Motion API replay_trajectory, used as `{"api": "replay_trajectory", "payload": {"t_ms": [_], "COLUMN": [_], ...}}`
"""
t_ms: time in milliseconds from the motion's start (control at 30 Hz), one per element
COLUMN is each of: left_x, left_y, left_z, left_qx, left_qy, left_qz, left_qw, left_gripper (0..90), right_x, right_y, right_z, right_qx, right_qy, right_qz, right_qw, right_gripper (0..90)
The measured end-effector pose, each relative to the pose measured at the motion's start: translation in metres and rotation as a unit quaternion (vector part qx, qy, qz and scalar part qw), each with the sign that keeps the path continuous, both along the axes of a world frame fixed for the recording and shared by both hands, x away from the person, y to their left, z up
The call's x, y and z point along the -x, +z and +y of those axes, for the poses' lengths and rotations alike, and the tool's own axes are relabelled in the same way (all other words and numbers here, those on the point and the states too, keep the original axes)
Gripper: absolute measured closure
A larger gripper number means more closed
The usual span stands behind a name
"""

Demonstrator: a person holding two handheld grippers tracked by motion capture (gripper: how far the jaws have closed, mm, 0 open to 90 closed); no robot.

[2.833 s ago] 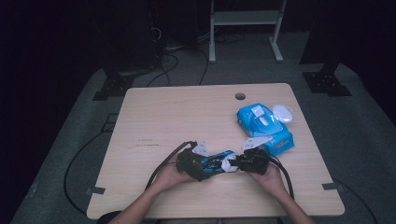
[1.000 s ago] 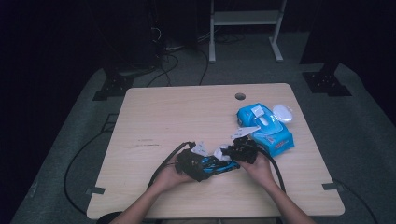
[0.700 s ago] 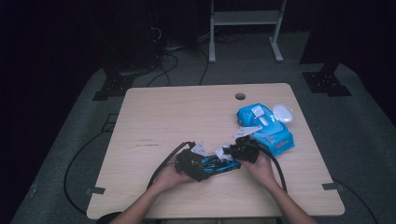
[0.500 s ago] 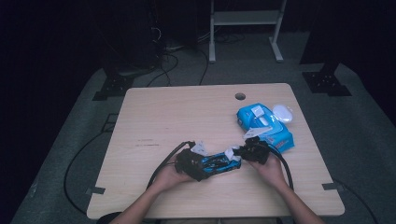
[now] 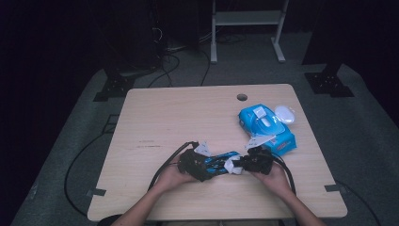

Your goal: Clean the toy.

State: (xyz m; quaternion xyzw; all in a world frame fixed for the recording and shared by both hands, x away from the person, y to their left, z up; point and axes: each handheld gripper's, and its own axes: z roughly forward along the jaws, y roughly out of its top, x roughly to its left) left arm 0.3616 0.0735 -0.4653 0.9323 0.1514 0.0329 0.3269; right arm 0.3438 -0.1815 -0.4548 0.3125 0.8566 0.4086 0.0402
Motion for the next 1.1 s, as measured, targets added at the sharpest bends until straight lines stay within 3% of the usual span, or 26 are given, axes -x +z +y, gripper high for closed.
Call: {"api": "replay_trajectory", "payload": {"t_ms": [200,300,400,633,800,933,967,1100], "left_x": [0.0,0.001,0.001,0.001,0.001,0.002,0.002,0.002], "left_y": [0.0,0.001,0.0,0.0,-0.001,-0.001,0.0,-0.001], "left_z": [0.002,0.008,0.01,0.007,0.004,0.002,0.003,0.005], "left_qx": [0.003,0.008,0.015,0.014,0.019,0.017,0.015,0.017], "left_qy": [0.002,0.012,0.008,0.006,0.006,0.007,0.006,0.007], "left_qz": [0.004,0.01,0.016,0.011,0.006,0.001,0.002,0.005], "left_qw": [1.0,0.9998,0.9997,0.9998,0.9998,0.9998,0.9999,0.9998], "left_gripper": [23.4,19.7,24.3,24.6,24.7,24.8,24.8,24.9], "right_x": [-0.001,-0.002,0.0,0.008,0.006,0.009,0.009,0.003], "right_y": [-0.001,-0.001,0.0,0.008,0.011,0.005,0.004,0.005], "right_z": [-0.001,-0.01,-0.009,0.019,0.036,0.061,0.065,0.062], "right_qx": [0.009,0.015,0.023,0.051,0.022,0.027,0.03,0.024], "right_qy": [-0.007,-0.028,-0.031,-0.005,0.028,0.072,0.076,0.075], "right_qz": [-0.008,-0.012,-0.02,-0.078,-0.066,-0.068,-0.074,-0.062], "right_qw": [0.9999,0.9994,0.9991,0.9957,0.9972,0.9948,0.9939,0.995], "right_gripper": [79.8,79.8,79.7,79.7,79.6,79.5,79.5,79.6]}}
